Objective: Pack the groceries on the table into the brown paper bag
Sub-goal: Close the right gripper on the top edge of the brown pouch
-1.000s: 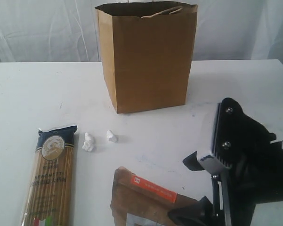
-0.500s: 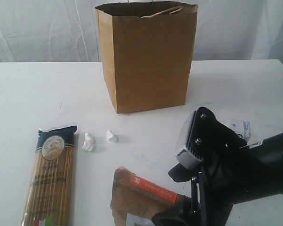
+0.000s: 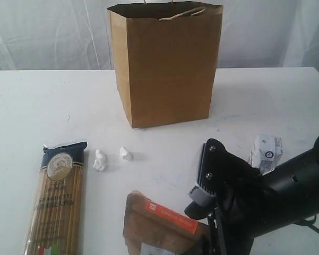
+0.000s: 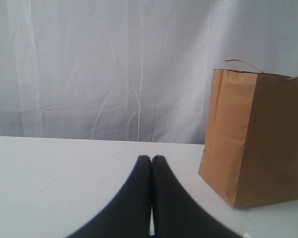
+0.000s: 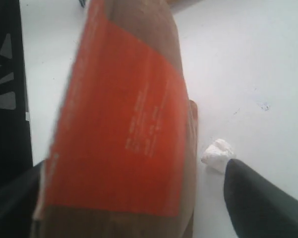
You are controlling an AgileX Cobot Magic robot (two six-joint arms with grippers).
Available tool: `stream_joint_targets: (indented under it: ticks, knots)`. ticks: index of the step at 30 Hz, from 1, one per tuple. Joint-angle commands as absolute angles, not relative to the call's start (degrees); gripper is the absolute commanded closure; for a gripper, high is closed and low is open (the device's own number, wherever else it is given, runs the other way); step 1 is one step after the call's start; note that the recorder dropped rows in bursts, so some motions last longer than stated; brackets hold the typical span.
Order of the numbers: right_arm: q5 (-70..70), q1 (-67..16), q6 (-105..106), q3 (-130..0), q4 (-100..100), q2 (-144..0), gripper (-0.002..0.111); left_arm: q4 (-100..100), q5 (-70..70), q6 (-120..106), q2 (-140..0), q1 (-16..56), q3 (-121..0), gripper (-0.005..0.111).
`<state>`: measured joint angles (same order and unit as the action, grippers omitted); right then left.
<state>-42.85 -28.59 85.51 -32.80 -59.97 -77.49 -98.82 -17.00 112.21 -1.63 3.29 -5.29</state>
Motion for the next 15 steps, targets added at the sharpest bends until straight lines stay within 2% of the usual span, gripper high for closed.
stream_joint_targets:
  ticks: [1, 5, 6, 8, 12, 15]
  knots:
    - [-43.25, -28.67, 90.87, -32.58, -62.15, -80.25, 0.029, -99.95, -17.38, 112.21, -1.37, 3.63, -5.66, 0.107]
    - [-42.9, -28.67, 95.46, -32.58, -63.68, -82.78, 0.03, -99.95, -17.38, 112.21, -1.37, 3.63, -5.66, 0.107]
    - [-41.84, -28.67, 96.21, -32.58, -64.63, -83.06, 0.034, -99.95, -17.38, 112.21, -1.37, 3.63, -5.66, 0.107]
    - [-40.18, -28.67, 96.21, -32.58, -64.63, -83.57, 0.045, -99.95, -17.38, 112.21, -1.37, 3.63, -5.66, 0.107]
    - [-41.27, -28.67, 96.21, -32.58, -64.63, -83.57, 0.077, -99.95, -17.38, 112.21, -1.37, 3.63, -5.66, 0.107]
    - [-41.28, -28.67, 96.21, -32.69, -64.63, -83.57, 0.095, -99.95, -17.38, 112.21, -1.37, 3.63, -5.66, 0.107]
